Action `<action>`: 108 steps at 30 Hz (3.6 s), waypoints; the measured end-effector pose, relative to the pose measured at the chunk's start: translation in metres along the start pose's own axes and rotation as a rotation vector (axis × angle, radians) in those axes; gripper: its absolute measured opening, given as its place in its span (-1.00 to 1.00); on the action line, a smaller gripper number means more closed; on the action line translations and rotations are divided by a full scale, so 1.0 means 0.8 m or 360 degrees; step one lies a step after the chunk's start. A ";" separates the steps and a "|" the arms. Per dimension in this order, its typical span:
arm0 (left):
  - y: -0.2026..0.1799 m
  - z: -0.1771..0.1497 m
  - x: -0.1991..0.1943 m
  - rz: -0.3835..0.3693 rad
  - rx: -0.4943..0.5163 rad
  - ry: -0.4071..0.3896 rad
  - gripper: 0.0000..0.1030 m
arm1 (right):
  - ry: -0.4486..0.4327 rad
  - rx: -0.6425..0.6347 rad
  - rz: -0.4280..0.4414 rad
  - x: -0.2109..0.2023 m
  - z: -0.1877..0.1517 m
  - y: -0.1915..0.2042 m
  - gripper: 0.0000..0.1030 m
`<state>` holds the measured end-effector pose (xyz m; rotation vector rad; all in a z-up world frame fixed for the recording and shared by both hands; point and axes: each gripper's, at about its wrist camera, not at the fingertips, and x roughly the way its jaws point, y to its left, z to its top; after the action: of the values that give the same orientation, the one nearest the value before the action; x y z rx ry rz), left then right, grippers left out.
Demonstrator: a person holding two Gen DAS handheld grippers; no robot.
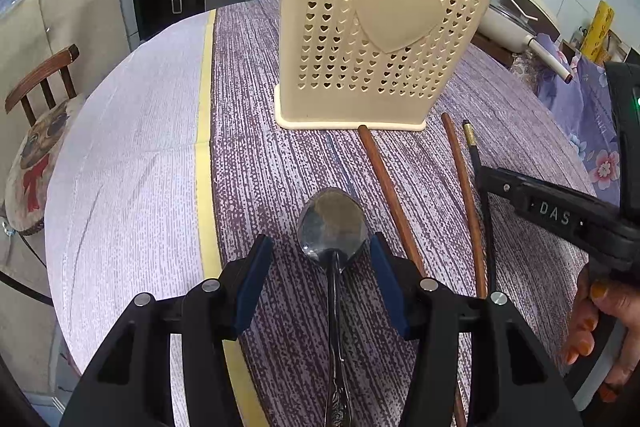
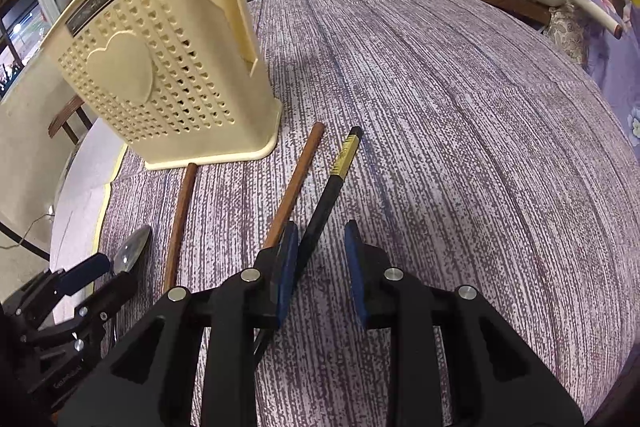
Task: Organize utensils
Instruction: 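Grasp the black gold-banded chopstick with the right gripper, then lift the steel spoon and black chopstick up above the cream holder, then lower the spoon and chopstick into the cream holder and open both grippers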
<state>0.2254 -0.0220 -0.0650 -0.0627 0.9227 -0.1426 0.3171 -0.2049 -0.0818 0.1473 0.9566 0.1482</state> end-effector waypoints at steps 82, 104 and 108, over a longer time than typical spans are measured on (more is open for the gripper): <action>-0.009 0.205 -0.174 -0.0119 -0.0091 -0.1023 -0.30 | -0.0960 -0.0211 0.0588 -0.302 0.122 0.027 -0.85; -0.011 0.208 -0.098 0.0026 0.0015 -0.1177 -0.30 | -0.0943 -0.0264 0.0501 -0.207 0.183 0.064 -0.85; -0.014 0.207 -0.091 0.0040 0.0046 -0.1165 -0.30 | -0.0895 -0.0261 0.0502 -0.191 0.173 0.063 -0.85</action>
<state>0.3129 -0.0234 0.0938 -0.0699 0.1909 -0.0977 0.3408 -0.1926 0.1284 0.1762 0.3534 0.4494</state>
